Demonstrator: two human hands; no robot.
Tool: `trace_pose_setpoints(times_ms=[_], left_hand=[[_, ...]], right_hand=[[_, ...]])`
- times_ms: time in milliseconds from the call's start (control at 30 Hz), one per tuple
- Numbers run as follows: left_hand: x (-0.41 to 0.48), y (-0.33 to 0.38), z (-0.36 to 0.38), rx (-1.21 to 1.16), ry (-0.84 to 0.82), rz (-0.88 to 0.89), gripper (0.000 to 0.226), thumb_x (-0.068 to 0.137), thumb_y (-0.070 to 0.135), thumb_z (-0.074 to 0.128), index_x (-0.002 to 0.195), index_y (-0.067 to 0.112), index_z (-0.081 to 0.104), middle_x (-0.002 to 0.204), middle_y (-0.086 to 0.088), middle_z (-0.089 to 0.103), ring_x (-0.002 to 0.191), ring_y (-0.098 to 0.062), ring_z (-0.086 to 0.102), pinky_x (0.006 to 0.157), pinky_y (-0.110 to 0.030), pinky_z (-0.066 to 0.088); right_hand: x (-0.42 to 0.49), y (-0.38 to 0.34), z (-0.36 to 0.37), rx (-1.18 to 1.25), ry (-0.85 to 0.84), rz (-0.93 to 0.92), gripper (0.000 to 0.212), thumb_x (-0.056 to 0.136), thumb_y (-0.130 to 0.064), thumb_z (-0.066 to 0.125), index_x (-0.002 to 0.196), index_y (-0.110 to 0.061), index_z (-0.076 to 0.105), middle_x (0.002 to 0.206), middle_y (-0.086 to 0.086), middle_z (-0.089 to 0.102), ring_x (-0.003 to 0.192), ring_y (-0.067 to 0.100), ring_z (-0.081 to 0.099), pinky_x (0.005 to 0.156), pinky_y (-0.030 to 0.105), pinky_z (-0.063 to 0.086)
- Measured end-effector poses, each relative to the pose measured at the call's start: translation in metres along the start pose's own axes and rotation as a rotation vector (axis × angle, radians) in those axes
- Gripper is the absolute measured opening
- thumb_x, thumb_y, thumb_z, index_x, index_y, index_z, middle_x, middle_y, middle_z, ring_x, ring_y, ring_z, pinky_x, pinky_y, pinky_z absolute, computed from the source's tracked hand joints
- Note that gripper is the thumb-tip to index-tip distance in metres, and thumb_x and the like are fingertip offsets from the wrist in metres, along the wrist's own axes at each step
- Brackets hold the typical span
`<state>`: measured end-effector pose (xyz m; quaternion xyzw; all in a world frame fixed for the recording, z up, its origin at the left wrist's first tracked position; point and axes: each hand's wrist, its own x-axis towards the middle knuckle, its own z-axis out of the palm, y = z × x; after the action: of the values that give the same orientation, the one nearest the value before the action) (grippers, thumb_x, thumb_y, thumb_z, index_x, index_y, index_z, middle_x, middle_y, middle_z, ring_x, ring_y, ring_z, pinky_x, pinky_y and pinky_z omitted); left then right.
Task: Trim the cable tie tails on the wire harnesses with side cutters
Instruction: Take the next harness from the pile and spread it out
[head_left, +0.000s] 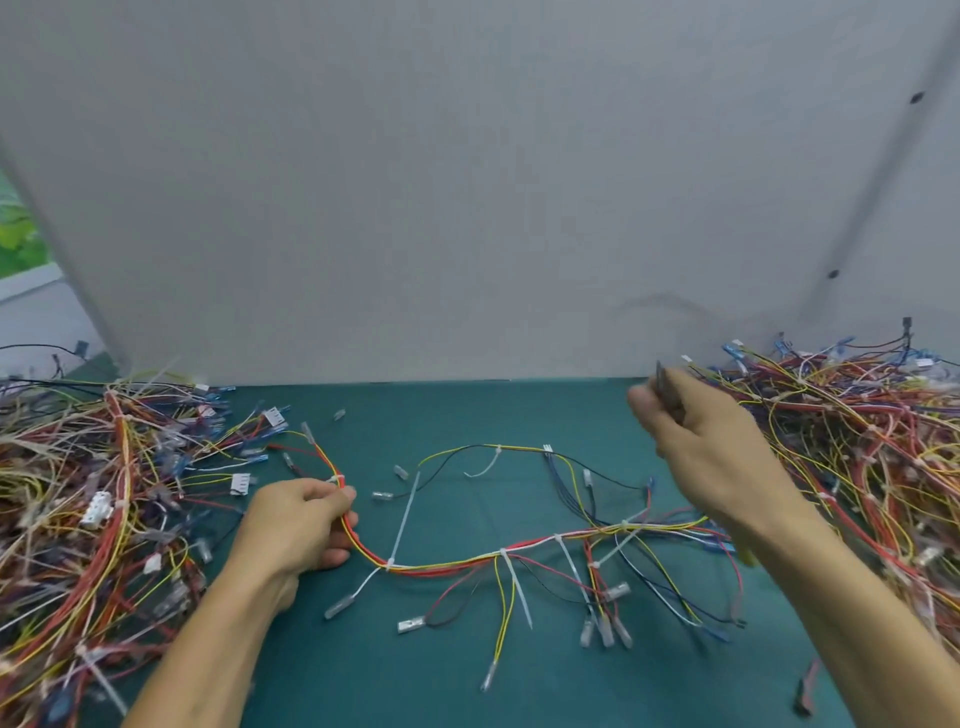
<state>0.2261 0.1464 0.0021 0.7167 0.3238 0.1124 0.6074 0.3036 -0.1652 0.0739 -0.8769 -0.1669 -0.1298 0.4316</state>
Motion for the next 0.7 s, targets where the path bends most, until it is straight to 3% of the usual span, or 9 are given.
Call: trace_pose_setpoints(times_ms=[100,167,267,367,467,567,700], left_hand=[[-0.002,0.001,-0.002,0.05,-0.054,-0.013,0.005,0.088,0.006,0.066,0.083,0.004,0.065,0.06,-0.01,0.065,0.046,-0.018,0.058,0.043,-0.024,0.048],[-0.006,0.003,-0.004,0.117,-0.131,-0.02,0.004,0.084,0.003,0.069,0.083,0.002,0.066,0.058,-0.011,0.066,0.044,-0.018,0.059,0.041,-0.023,0.047],[-0.008,0.007,-0.008,0.206,-0.227,-0.032,0.005,0.081,0.001,0.072,0.08,0.0,0.067,0.06,-0.01,0.067,0.047,-0.017,0.06,0.042,-0.022,0.047],[-0.008,0.007,-0.007,0.266,-0.233,-0.037,0.005,0.08,0.001,0.073,0.078,0.001,0.068,0.06,-0.01,0.066,0.048,-0.016,0.059,0.042,-0.022,0.046],[-0.004,0.005,-0.005,0.371,-0.195,-0.02,0.006,0.079,0.004,0.075,0.076,0.005,0.07,0.055,-0.006,0.065,0.046,-0.015,0.058,0.043,-0.022,0.046],[-0.002,0.005,-0.006,0.565,-0.103,0.031,0.01,0.075,0.015,0.079,0.069,0.014,0.071,0.048,-0.004,0.065,0.043,-0.016,0.058,0.049,-0.024,0.05],[-0.005,0.008,-0.005,0.773,-0.021,0.088,0.021,0.067,0.033,0.084,0.061,0.021,0.068,0.052,0.0,0.067,0.059,-0.02,0.065,0.067,-0.032,0.058]], right_hand=[[-0.001,0.009,0.013,-0.281,-0.078,-0.043,0.012,0.09,-0.034,0.064,0.095,-0.023,0.065,0.09,-0.004,0.072,0.087,0.024,0.065,0.076,0.033,0.049],[0.003,0.013,0.03,-0.383,-0.186,-0.019,0.019,0.091,-0.037,0.062,0.105,-0.025,0.064,0.096,-0.001,0.072,0.096,0.028,0.064,0.08,0.037,0.051],[0.009,0.016,0.053,-0.493,-0.322,0.028,0.015,0.091,-0.043,0.057,0.089,-0.028,0.057,0.091,0.004,0.067,0.093,0.032,0.06,0.074,0.034,0.049],[0.014,0.021,0.066,-0.572,-0.353,0.062,0.029,0.091,-0.04,0.055,0.07,-0.024,0.045,0.087,0.007,0.064,0.083,0.033,0.057,0.067,0.032,0.043],[0.017,0.021,0.068,-0.583,-0.381,0.074,0.036,0.09,-0.037,0.054,0.06,-0.025,0.037,0.078,0.005,0.055,0.075,0.031,0.05,0.064,0.031,0.04],[0.018,0.016,0.063,-0.582,-0.42,0.083,0.035,0.092,-0.039,0.054,0.063,-0.025,0.039,0.08,0.005,0.055,0.081,0.032,0.055,0.066,0.032,0.041],[0.017,0.008,0.038,-0.354,-0.228,0.109,0.024,0.096,-0.037,0.054,0.089,-0.016,0.06,0.097,0.009,0.067,0.097,0.032,0.06,0.078,0.035,0.045]])
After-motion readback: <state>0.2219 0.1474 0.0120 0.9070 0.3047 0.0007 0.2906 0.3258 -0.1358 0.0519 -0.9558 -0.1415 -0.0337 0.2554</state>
